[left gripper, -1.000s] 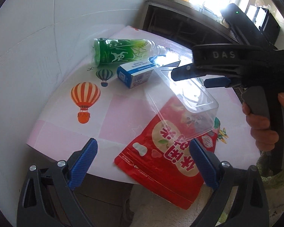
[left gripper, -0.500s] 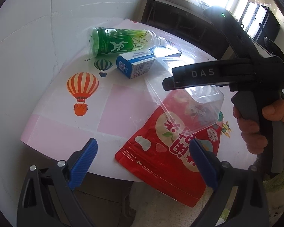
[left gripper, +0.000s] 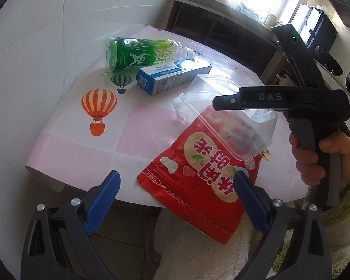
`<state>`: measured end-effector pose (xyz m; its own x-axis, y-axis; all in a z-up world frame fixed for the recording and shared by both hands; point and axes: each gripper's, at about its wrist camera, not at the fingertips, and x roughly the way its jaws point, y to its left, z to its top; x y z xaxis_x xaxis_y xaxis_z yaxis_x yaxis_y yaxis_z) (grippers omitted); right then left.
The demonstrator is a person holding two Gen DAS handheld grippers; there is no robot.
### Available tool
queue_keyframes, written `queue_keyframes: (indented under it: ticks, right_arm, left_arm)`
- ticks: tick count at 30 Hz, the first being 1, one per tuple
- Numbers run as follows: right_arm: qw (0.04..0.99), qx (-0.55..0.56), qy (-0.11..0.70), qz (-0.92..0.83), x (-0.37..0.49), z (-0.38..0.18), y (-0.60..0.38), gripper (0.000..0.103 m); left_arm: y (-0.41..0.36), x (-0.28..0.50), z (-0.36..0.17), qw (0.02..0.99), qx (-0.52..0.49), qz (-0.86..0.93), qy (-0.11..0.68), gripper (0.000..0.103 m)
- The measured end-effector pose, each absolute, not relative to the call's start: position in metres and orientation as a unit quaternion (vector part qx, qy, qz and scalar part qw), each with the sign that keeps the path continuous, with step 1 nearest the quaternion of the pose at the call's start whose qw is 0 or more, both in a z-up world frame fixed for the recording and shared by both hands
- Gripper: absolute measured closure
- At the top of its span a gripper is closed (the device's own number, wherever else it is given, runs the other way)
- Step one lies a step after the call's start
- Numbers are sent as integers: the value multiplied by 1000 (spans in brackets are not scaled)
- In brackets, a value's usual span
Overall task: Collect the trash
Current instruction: 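Grasp the clear plastic container on the red snack bag with the right tool, then lift the clear container off the snack bag with the right tool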
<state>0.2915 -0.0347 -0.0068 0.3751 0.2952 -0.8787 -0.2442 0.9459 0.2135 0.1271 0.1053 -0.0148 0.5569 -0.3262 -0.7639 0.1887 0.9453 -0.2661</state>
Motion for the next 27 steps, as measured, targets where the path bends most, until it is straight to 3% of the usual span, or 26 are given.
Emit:
queue_keyframes:
  ticks: [11, 17, 27]
  right_arm:
    - [860, 99, 478, 150, 248, 35, -108, 21]
    - [856, 96, 490, 132, 206, 22, -132, 23]
    - [849, 129, 505, 79, 191, -5, -171, 23]
  left_arm:
    - [85, 158, -21, 882, -30, -115, 457, 14]
    - [67, 163, -36, 857, -32, -121, 501, 23]
    - [2, 142, -31, 823, -34, -221, 522, 25]
